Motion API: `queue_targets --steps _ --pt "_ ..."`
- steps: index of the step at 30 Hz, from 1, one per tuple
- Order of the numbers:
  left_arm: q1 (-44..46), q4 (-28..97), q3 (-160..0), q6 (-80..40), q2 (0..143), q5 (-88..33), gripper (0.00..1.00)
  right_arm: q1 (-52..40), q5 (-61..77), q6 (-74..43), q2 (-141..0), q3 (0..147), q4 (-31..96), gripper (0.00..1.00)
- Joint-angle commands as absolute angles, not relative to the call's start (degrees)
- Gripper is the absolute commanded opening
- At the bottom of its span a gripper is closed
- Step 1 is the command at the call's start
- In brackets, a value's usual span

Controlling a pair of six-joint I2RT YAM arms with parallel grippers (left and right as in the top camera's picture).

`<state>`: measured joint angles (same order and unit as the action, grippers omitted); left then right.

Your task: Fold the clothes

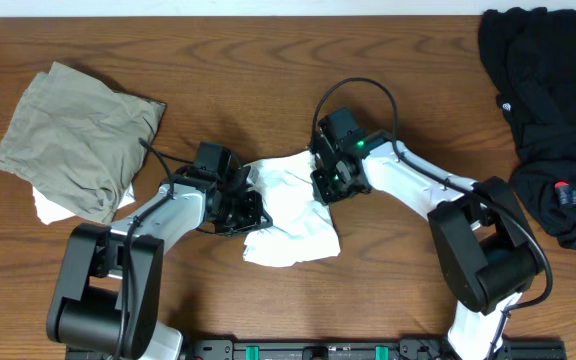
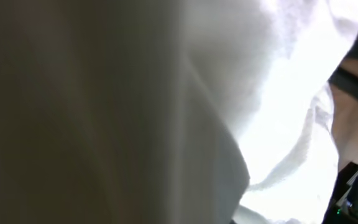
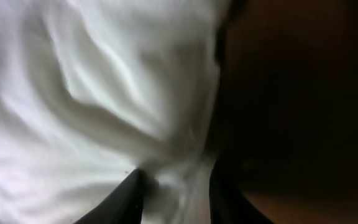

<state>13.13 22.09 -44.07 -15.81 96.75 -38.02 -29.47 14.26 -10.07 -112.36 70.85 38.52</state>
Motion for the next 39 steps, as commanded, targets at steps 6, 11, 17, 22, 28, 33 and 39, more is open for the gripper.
queue_targets --steps 6,11,17,22,28,33,39 --pt "6.8 30.2 -50.4 -12.5 91.4 -24.4 0.06 -22.7 7.0 -6.3 -98.2 80.0 49.1 0.35" --pt "1.5 40.0 -58.9 -7.8 90.0 -17.8 0.06 -18.5 6.8 -5.5 -89.5 80.9 51.0 0.35" --pt "-4.3 47.4 -70.3 -4.6 90.0 -9.6 0.06 -15.2 6.6 -5.0 -85.2 80.9 54.6 0.35" --pt "-9.5 47.2 -77.1 -0.8 90.0 -9.4 0.06 -14.9 5.8 -4.3 -85.3 80.9 57.3 0.35" --pt "-15.8 42.5 -80.9 2.6 90.1 -9.4 0.06 -14.9 5.8 -4.0 -85.3 80.9 59.0 0.34" --pt "-20.6 37.2 -80.9 1.7 91.0 -10.1 0.06 -14.9 5.8 -4.0 -85.3 80.9 59.8 0.34" --pt "-24.6 30.2 -80.9 -1.4 94.1 -12.5 0.06 -15.0 5.8 -4.0 -85.3 80.9 60.2 0.34"
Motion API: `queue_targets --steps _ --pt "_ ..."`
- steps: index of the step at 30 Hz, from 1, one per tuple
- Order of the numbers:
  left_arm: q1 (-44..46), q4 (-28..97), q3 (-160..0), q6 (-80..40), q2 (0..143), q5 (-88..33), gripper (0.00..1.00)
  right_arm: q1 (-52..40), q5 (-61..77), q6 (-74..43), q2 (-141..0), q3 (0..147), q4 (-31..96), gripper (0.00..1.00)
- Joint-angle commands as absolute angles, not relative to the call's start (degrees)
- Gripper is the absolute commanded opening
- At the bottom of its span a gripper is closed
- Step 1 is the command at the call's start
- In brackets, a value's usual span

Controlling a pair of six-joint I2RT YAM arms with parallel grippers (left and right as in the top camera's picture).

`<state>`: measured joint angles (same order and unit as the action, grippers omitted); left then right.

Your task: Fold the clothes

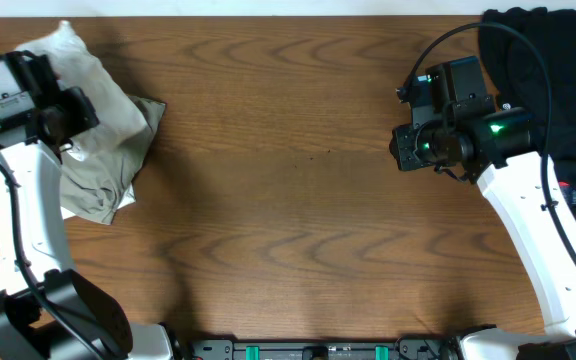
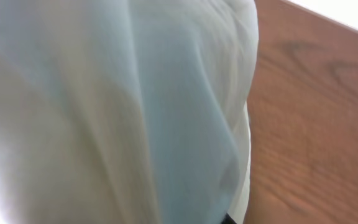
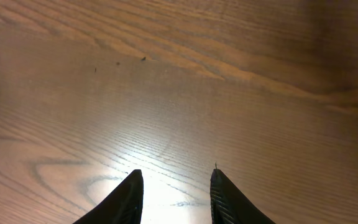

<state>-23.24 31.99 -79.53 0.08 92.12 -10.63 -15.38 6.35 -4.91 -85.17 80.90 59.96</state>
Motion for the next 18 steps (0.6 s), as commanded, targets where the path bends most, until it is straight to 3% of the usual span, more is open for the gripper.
queue_targets --steps 1,13,14,16,17,18 --pt "-25.1 29.4 -80.9 -1.8 94.8 -13.0 0.06 -15.0 5.8 -4.0 -85.3 80.9 60.3 0.34" --pt "-33.0 30.6 -80.9 -5.3 102.4 -12.8 0.06 -15.0 5.8 -4.0 -85.3 80.9 61.3 0.33" --pt "-33.8 30.8 -80.9 -5.3 102.4 -12.8 0.23 -15.0 5.8 -4.0 -85.3 80.9 61.3 0.33" --pt "-35.3 31.6 -80.9 -5.3 102.4 -12.8 0.91 -15.0 5.8 -4.0 -85.3 80.9 61.3 0.33" --pt "-36.2 32.3 -80.9 -5.3 102.4 -12.8 0.98 -15.0 5.8 -4.0 -85.3 80.9 61.3 0.34" --pt "-37.0 33.1 -80.9 -5.3 102.4 -12.8 0.98 -15.0 5.8 -4.0 -85.3 80.9 61.3 0.33"
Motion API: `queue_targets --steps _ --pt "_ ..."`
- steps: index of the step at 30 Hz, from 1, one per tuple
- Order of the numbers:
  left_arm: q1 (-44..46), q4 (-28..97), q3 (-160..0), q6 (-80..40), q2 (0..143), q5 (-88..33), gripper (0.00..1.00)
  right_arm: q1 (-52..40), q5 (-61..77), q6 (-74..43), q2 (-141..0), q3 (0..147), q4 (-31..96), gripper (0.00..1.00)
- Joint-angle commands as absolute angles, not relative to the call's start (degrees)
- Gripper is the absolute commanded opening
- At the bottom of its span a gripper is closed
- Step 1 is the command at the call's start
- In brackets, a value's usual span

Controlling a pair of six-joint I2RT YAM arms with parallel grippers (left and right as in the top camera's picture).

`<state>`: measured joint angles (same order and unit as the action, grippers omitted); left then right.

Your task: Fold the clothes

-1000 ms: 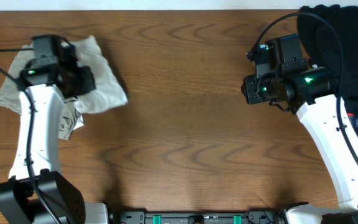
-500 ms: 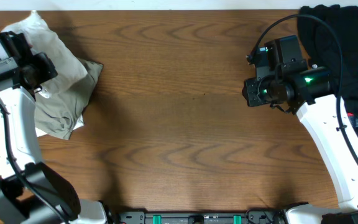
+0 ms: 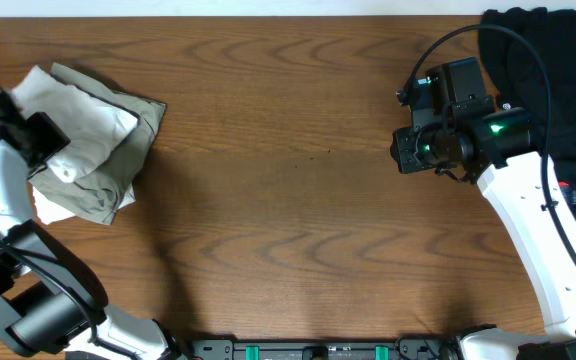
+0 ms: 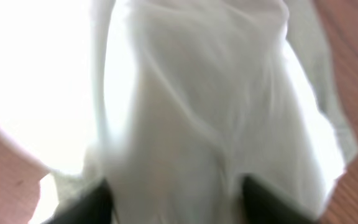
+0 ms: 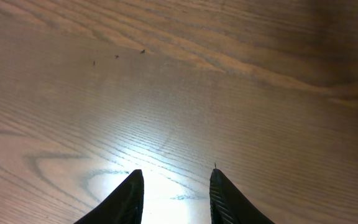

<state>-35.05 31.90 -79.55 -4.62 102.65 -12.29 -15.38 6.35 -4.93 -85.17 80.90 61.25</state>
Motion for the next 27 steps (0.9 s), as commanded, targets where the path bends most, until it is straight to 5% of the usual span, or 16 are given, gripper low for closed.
queue_targets --steps 1,8,17,22,27 --pt "-37.7 33.9 -80.9 -5.3 102.4 -12.8 0.98 -15.0 5.8 -4.0 -85.3 80.9 61.3 0.34" --pt "-43.3 39.5 -80.9 -17.1 102.0 -11.7 0.98 -15.0 5.8 -4.0 -85.3 80.9 62.1 0.34" --pt "-44.7 32.4 -80.9 -14.2 93.2 -36.9 0.99 -15.0 5.8 -4.0 -85.3 80.9 62.1 0.34" --pt "-44.6 26.8 -80.9 -14.3 91.4 -49.6 0.86 -15.0 5.8 -4.0 -85.3 80.9 61.9 0.34" --pt "-44.6 23.5 -80.9 -15.6 96.7 -54.5 0.98 -15.0 5.8 -4.2 -85.3 80.9 62.0 0.34"
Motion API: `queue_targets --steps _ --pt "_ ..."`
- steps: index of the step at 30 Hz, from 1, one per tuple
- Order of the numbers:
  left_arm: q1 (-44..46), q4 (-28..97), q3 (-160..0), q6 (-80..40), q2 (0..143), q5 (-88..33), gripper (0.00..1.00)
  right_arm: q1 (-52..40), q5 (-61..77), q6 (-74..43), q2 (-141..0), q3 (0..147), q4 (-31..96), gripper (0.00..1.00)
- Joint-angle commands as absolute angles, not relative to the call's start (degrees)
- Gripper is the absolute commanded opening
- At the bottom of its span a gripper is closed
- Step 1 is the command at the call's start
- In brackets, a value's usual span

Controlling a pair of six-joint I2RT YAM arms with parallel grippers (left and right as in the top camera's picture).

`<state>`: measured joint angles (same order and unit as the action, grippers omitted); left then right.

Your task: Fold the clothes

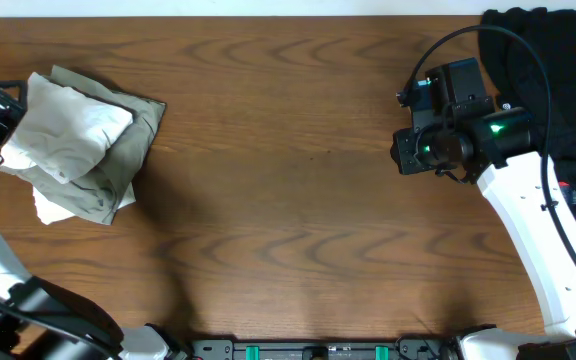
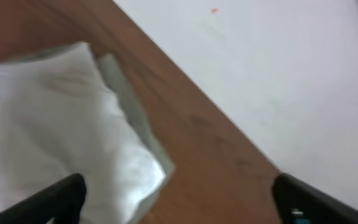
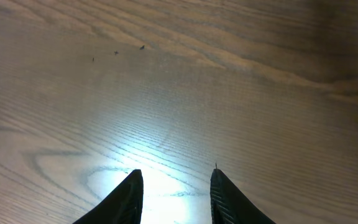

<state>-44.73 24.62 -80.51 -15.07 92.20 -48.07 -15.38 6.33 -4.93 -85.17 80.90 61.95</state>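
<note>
A folded white garment [image 1: 66, 132] lies on top of an olive garment [image 1: 126, 135] at the table's far left; both also show in the left wrist view, the white garment [image 2: 48, 143] with the olive edge [image 2: 138, 127] beyond it. My left gripper hangs at the left edge beside the stack, wide open [image 2: 178, 185] and holding nothing. My right gripper [image 1: 406, 152] hovers over bare wood at the right, open [image 3: 176, 193] and empty. A heap of black clothes [image 1: 548, 110] lies unfolded at the far right.
Another white cloth [image 1: 50, 208] pokes out from under the olive garment's near-left side. The wooden table [image 1: 288, 200] spans the view, with its far edge against a white surface [image 2: 278, 68]. The right arm's white link [image 1: 528, 230] reaches in from the bottom right.
My left gripper had the white garment between its fingers over the olive pile. It has since drawn back to the left edge, open, and the white garment rests on the pile. The right arm is unchanged.
Both grippers were at a rumpled white garment in the middle of the table. Then my left gripper held it up over the olive garment at far left, while the right stood open over bare wood. The garment was then down on the pile, and is now released.
</note>
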Motion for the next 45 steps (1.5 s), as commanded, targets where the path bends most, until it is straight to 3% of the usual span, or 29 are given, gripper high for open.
queue_targets --steps 1,7,16,26,36,45 --pt "-44.5 22.7 -80.9 -15.6 98.0 -54.5 0.98 -15.0 5.8 -4.2 -85.3 80.9 62.1 0.34" --pt "-44.5 20.5 -80.9 -15.5 109.1 -54.4 0.98 -15.0 5.8 -4.4 -85.3 80.9 63.0 0.34" --pt "-46.7 28.3 -80.9 -15.3 121.5 -52.9 1.0 -15.0 5.8 -4.4 -85.3 80.9 63.4 0.35" --pt "-47.8 20.5 -80.9 -18.2 113.7 -67.2 0.96 -15.0 5.8 -4.4 -85.3 80.9 63.4 0.35" --pt "-43.4 20.7 -80.9 -17.2 99.0 -67.8 0.97 -15.0 5.8 -4.4 -85.3 80.8 63.2 0.35" --pt "-37.5 33.5 -77.0 -9.9 100.9 -47.8 0.98 -15.0 5.8 -4.4 -85.3 80.8 63.2 0.36"
